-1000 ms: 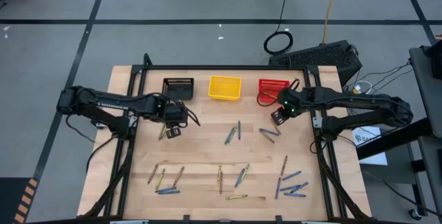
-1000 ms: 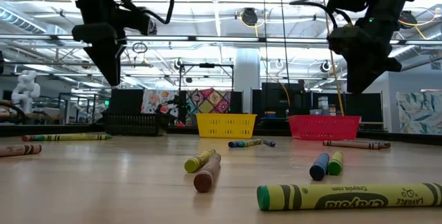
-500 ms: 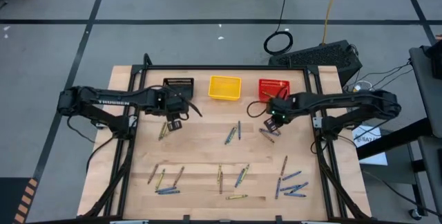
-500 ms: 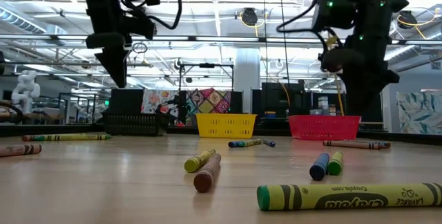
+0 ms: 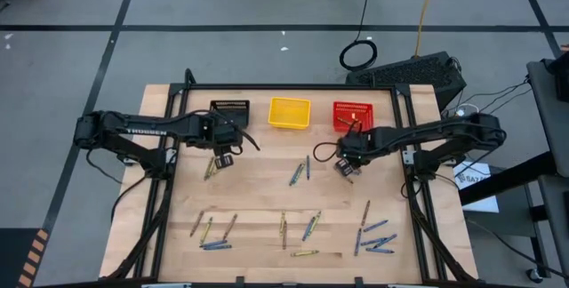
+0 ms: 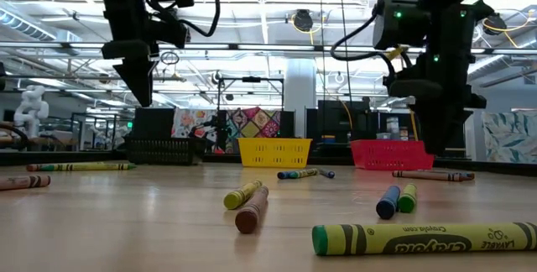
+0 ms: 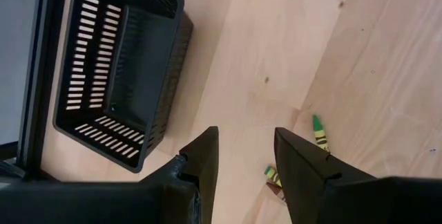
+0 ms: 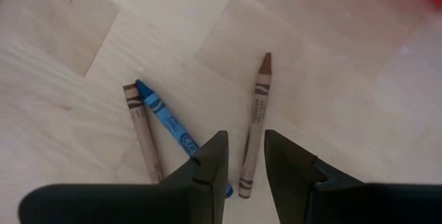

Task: Sort crayons
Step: Put the brown crayon into the yellow bin

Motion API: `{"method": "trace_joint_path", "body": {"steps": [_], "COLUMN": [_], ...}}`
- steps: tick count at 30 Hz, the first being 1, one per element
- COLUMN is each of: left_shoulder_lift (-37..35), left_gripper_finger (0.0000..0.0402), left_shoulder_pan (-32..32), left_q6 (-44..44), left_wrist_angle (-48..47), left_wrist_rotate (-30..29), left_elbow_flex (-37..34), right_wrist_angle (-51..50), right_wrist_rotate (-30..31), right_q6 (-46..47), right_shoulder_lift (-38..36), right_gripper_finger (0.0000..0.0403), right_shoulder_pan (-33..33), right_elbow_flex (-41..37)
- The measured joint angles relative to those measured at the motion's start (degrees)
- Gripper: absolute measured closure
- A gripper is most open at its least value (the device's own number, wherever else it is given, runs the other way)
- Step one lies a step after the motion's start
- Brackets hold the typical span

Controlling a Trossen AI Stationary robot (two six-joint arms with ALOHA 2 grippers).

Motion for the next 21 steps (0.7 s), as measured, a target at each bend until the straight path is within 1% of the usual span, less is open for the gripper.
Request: {"method": "trace_joint_path", "body": {"steps": [4,7,14,21], "left_shoulder_lift": [0.00,0.00,0.00,0.02], "left_gripper_finger": [0.0270,0.0270,0.0270,0.0270], "left_shoulder_pan": [0.00,0.00,0.00,0.00], "left_q6": [0.00,-0.02,-0.15,-0.17], "left_wrist_angle": [-0.02,-0.01,0.00,0.00], "left_wrist_rotate": [0.00,0.00,0.02,0.53], "left_elbow_flex": [0.00,0.00,0.00,0.00], "right_wrist_angle": [0.13,-0.01,0.52,1.95], "right_wrist_rotate": [0.16,1.60,1.53,1.41], "right_q6": [-0.02,-0.12,-1.71,-2.19], "right_shoulder_lift": [1.35,2.36,5.75,6.82], "right_gripper_finger": [0.0321,0.0321,0.0321,0.0321], "right_shoulder_pan": [0.02,0.02,-0.04,-0.04], "right_elbow_flex": [0.00,0.00,0.00,0.00]}}
